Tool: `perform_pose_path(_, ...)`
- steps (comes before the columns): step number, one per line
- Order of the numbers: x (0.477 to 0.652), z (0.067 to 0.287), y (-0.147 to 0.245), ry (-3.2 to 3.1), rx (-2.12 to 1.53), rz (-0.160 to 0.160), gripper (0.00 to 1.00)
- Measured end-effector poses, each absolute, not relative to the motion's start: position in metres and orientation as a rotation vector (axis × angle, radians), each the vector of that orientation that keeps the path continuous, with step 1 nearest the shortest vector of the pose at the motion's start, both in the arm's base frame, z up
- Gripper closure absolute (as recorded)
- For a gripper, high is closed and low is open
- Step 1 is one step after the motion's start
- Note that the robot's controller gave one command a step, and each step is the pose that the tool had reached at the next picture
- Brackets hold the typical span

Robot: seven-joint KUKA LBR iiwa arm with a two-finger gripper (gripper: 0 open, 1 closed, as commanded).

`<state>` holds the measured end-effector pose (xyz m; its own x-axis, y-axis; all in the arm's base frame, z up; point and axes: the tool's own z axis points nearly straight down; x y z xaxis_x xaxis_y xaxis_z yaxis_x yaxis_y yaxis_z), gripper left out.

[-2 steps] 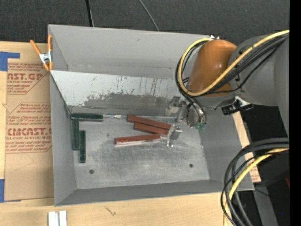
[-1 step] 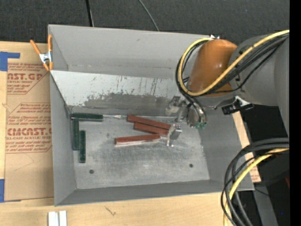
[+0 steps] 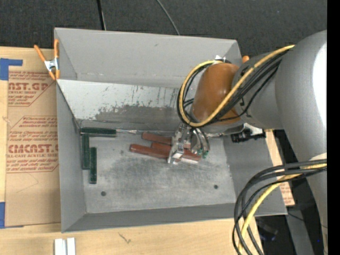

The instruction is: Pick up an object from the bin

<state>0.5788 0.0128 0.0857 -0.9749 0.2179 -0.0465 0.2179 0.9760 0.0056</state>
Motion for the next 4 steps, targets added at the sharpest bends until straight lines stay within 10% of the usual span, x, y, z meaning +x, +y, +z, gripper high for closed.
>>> perform_pose_path(1, 0.579, 0.086, 0.013, 3.076, 0.339, 0.001, 1.00)
perform_pose_path(4, 0.574, 0.204, 0.020, 3.134, 0.304, 0.000, 1.00)
